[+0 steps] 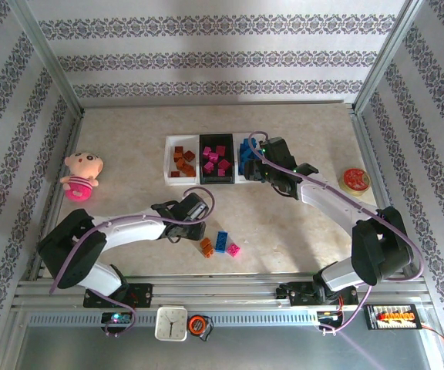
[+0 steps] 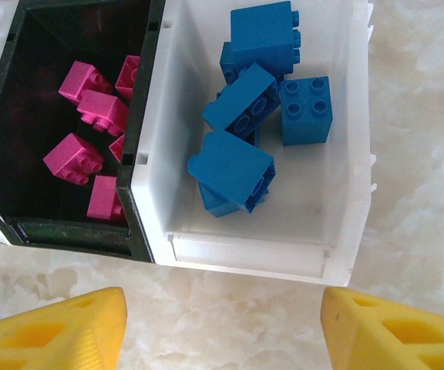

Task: Sort the legos into containers by color
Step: Pick up the lego from the middle-left of the table, then place the lego in the container.

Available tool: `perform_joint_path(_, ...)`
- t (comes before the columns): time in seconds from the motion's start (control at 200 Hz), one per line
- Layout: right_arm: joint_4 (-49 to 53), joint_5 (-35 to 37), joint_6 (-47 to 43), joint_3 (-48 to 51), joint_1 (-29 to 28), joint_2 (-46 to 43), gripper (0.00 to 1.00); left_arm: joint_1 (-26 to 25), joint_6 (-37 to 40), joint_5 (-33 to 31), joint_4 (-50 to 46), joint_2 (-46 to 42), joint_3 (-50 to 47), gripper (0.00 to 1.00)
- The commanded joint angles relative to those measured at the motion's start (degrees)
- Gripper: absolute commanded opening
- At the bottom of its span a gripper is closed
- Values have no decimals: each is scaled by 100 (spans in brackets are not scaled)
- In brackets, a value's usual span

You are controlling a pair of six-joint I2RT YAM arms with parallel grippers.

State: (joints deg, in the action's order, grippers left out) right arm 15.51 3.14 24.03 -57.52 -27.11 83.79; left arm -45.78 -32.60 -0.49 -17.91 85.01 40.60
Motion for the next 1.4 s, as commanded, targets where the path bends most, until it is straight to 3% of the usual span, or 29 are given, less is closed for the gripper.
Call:
perform_joint_path(0.0, -116, -7, 109, 175, 58, -236, 67, -71, -9, -56, -195, -234, 27, 31)
perform_joint_path(0.13, -113, 34, 156, 371, 66, -504, 68, -15, 50, -56, -199, -466, 324, 25)
perform_joint_path(0.28, -129, 11, 289, 743, 57, -842, 68, 415, 274, 98, 93, -449, 1031, 25)
perform_joint_path(0.575, -95, 2, 489, 1436, -79, -1374, 68, 1210, 781, 305, 148, 1586, 3508, 24)
perform_joint_path(0.839, -19, -44, 598, 1746, -296, -1759, 68, 1584, 875, 82, -257, 3176, 5224, 24)
perform_joint_path(0.984, -26, -345, 568, 1928, -546, -1847, 69, 1632, 801, 181, -434, 3651, 5843, 42)
perform_joint_path(1.139, -45, -732, 347, 2148, -880, -1930, 69, 1626, 672, 418, -457, 3581, 6091, 59)
perform_joint_path(1.249, -179, -1020, 230, 2295, -1039, -2006, 69, 1629, 495, 623, -128, 3060, 5714, 73)
perform_joint_path(1.399, -215, -1459, -7, 2200, -1356, -1730, 69, 1633, 210, 826, 624, 1868, 4491, 88)
